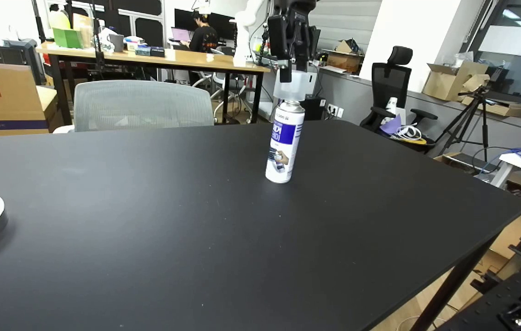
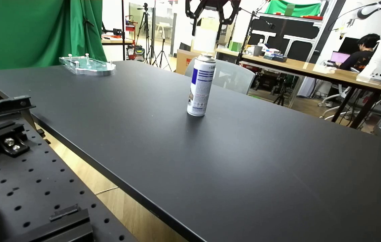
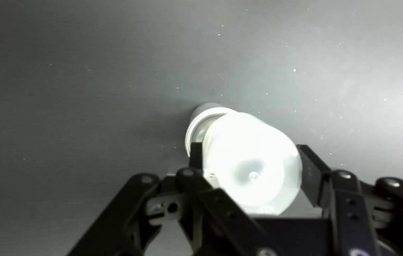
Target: Pick the lid on the table and place it on the bottle
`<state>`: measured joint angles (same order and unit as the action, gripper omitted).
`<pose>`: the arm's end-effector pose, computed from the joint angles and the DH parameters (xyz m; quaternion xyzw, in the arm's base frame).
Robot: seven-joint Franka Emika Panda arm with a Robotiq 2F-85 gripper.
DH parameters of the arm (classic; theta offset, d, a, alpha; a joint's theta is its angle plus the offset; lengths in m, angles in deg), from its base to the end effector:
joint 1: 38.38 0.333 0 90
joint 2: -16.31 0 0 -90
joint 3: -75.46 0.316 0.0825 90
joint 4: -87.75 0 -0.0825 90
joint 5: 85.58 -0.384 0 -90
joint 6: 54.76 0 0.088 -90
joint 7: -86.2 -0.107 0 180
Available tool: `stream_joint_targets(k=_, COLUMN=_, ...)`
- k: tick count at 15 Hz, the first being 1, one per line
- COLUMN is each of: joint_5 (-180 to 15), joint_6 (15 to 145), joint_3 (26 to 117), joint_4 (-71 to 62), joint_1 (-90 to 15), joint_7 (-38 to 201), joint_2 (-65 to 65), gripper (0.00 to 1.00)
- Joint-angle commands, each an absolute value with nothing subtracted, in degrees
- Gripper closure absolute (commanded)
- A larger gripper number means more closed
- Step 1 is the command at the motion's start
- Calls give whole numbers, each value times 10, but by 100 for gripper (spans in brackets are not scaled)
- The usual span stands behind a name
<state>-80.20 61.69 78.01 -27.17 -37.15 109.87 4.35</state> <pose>0.5693 0.0317 0.3397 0.9607 0.2599 -0.0953 0.0191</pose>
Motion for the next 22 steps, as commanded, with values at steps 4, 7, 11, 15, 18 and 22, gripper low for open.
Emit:
stream_joint_targets(k=4, joint_5=-806, joint_6=613, joint_3=776, joint_4=-260, joint_1=-384, joint_7=1085, joint_2=39, gripper=60)
stream_joint_targets(k=7, joint_5=-810, joint_6=617, joint_3=776, joint_4=-261, joint_1=-389, joint_7=1088, joint_2=37, gripper=60)
stream_joint_targets(k=11, joint_5=-815, joint_6=628, joint_3=778, joint_4=-259, joint_1=-389, joint_7=1086, joint_2=31, gripper=60)
stream_joint_targets(k=15, joint_5=-813, joint_6=637, joint_3=779, joint_4=-259, joint_1=-388, joint_7=1084, joint_2=24, gripper=60)
stream_joint_targets(k=18, joint_5=-811, joint_6=637, joint_3=779, joint_4=-260, joint_1=-388, joint_7=1084, joint_2=23, gripper=60)
stream_joint_targets(k=22, joint_5=-809, joint_6=636, joint_3=780, joint_4=-261, joint_1=-387, joint_7=1084, joint_2=24, gripper=60)
